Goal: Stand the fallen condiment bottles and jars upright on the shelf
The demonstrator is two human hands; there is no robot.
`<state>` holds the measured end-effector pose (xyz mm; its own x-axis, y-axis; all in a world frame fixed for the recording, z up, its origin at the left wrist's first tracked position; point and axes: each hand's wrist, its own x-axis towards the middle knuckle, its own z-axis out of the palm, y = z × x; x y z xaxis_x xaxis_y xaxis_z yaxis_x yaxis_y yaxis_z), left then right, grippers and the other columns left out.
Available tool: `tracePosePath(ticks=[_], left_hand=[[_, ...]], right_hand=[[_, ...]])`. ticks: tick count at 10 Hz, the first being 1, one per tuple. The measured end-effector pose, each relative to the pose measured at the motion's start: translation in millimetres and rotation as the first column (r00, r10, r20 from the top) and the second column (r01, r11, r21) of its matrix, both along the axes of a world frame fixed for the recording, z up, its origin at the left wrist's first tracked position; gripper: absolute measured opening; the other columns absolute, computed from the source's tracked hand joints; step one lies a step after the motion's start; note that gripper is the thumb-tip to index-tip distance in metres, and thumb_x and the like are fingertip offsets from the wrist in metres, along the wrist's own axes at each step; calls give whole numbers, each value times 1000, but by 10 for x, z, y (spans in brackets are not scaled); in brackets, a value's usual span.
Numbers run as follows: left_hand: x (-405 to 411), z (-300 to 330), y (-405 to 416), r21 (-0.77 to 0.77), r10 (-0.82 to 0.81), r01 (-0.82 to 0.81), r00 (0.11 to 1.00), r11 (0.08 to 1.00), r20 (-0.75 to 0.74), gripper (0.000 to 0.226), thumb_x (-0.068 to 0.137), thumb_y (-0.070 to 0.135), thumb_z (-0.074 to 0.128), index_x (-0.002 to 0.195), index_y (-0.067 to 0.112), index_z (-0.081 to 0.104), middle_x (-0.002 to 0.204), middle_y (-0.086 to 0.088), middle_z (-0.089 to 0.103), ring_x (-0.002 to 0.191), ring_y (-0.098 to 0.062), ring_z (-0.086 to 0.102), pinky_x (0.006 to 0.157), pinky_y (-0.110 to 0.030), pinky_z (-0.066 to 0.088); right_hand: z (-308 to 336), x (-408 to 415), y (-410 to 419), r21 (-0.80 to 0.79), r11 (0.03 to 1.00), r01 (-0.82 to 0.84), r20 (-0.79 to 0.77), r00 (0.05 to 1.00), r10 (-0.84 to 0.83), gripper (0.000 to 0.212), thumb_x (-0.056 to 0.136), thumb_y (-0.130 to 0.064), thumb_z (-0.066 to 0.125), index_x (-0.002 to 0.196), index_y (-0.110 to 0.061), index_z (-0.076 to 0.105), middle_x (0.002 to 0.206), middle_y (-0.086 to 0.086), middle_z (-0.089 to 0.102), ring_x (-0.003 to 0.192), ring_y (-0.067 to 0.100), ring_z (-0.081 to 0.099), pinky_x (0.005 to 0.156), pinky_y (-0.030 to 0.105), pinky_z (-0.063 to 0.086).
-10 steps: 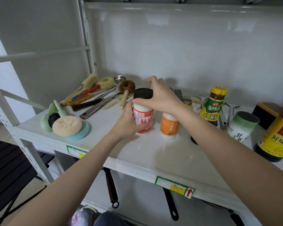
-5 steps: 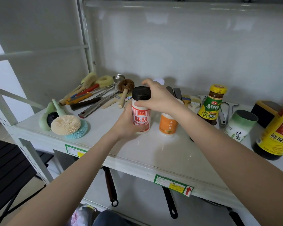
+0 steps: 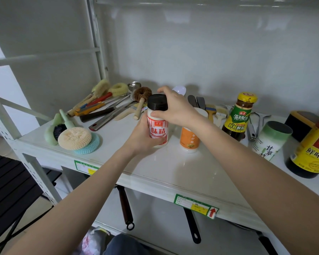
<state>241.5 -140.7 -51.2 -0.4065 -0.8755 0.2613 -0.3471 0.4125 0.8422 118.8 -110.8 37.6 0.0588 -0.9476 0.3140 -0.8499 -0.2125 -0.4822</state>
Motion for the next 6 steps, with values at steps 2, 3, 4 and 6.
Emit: tracePosePath(ticks=[2, 3, 4, 6], left_hand=[[15, -7, 2, 5, -1, 1, 1000, 1000, 4, 83, 70, 13, 79, 135, 22, 28, 112, 9, 52, 89, 2, 54, 61, -3, 44], [21, -22, -4, -7, -9, 9, 1000, 1000, -10, 83, 71, 13, 79, 135, 22, 27, 112, 9, 52, 90, 3, 55, 62, -1, 44], [17, -10, 11, -19, -21, 21, 1000, 1000, -4, 85, 72, 11, 78, 138, 20, 24, 110, 12, 50, 89, 4, 54, 61, 2, 43], [130, 51, -37, -41, -17, 16, 999, 999, -45, 109, 70, 22, 79, 150, 24, 4, 150, 0, 34, 134, -13, 39, 103, -25, 42]], right_hand=[[-53, 11, 9, -46, 999, -11, -13, 1000, 10, 58, 80, -29, 68, 130, -15, 40, 127, 8, 56, 115, 26, 52, 83, 31, 41], [-70, 16, 16, -61, 998, -17, -12, 1000, 16, 58, 82, -30, 66, 130, -13, 39, 128, 9, 56, 117, 27, 51, 84, 32, 42], [-57, 24, 45, -43, 999, -20, -15, 1000, 20, 62, 83, -30, 65, 135, -13, 36, 134, 9, 53, 121, 28, 49, 91, 36, 43], [10, -31, 144, -67, 998, 18, 78, 997, -13, 69, 84, -31, 64, 141, -13, 30, 143, 11, 42, 130, 26, 41, 98, 30, 35]])
